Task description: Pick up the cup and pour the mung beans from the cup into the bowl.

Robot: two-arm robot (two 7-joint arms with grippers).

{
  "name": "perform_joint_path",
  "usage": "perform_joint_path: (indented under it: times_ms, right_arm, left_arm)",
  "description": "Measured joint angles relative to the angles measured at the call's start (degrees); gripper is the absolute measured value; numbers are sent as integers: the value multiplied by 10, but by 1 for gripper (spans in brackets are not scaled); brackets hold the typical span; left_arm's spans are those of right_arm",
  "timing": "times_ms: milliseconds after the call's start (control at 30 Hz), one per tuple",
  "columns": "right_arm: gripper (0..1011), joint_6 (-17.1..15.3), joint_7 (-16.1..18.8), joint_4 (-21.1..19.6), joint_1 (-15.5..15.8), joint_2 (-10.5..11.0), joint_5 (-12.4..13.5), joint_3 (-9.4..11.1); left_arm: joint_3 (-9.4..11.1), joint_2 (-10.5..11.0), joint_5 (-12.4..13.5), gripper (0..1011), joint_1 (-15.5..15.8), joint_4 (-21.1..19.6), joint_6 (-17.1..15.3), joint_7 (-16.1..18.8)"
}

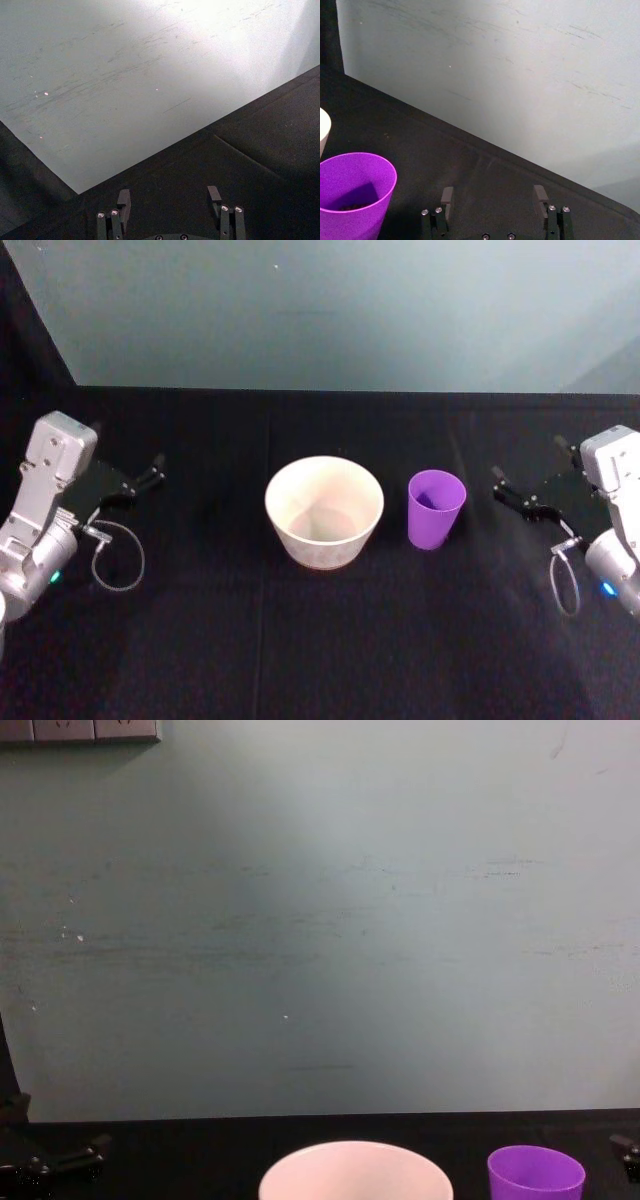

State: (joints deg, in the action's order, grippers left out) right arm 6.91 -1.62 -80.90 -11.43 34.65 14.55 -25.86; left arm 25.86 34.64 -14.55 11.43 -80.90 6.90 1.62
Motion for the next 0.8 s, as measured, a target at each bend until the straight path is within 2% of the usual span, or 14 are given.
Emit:
perform_joint_path:
  times_ms: [800]
  right_arm:
    - [1003, 0, 0, 0, 0, 0, 0, 0]
  left_arm:
    - [0, 0, 0, 1000, 0, 0, 0, 0]
